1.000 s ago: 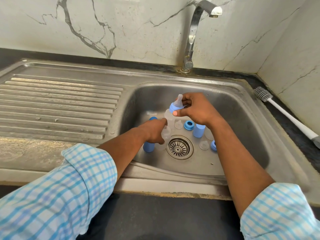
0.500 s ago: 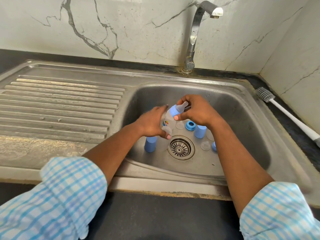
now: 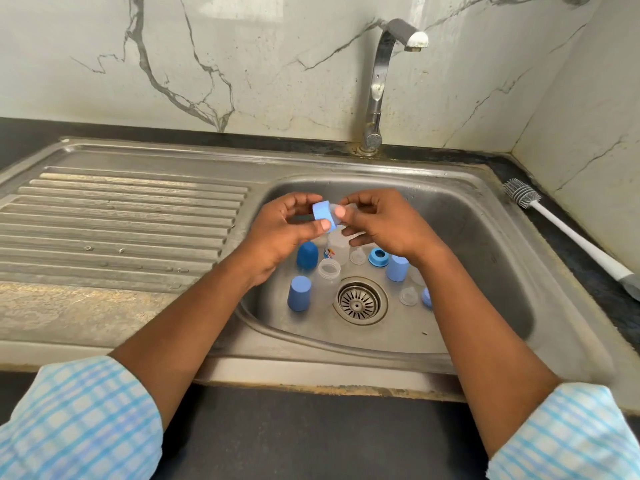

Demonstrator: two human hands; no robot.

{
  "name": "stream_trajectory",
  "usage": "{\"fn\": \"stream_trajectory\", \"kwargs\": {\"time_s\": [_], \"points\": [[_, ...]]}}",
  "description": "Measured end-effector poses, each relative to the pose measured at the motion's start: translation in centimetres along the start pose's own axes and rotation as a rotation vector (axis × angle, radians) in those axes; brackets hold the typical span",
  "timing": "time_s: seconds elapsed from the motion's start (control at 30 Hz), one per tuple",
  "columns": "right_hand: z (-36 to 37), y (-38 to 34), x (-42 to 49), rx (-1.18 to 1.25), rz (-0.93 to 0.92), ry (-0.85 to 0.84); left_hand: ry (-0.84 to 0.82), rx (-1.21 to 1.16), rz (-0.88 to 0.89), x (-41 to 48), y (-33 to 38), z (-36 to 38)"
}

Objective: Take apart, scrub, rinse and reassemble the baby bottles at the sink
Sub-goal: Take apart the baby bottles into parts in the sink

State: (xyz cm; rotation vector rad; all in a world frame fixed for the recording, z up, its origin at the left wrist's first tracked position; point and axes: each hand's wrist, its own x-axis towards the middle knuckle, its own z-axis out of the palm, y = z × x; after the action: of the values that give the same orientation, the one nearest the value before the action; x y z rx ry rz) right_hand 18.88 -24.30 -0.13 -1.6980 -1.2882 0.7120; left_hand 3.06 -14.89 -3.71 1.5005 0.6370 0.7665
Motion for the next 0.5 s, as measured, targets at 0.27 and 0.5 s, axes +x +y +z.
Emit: {"fn": "stream_trajectory", "kwargs": {"time_s": [0.27,0.5], "points": [[-0.41,-0.38,-0.24,-0.127,-0.125,0.075,-0.078,-0.173,-0.153,0.64,0.19,0.09],[0.28,-0.34,0.04,-0.205,-0.161,0.150,-0.112,-0.293,-0.204,0.81,0.18,-0.24]]}}
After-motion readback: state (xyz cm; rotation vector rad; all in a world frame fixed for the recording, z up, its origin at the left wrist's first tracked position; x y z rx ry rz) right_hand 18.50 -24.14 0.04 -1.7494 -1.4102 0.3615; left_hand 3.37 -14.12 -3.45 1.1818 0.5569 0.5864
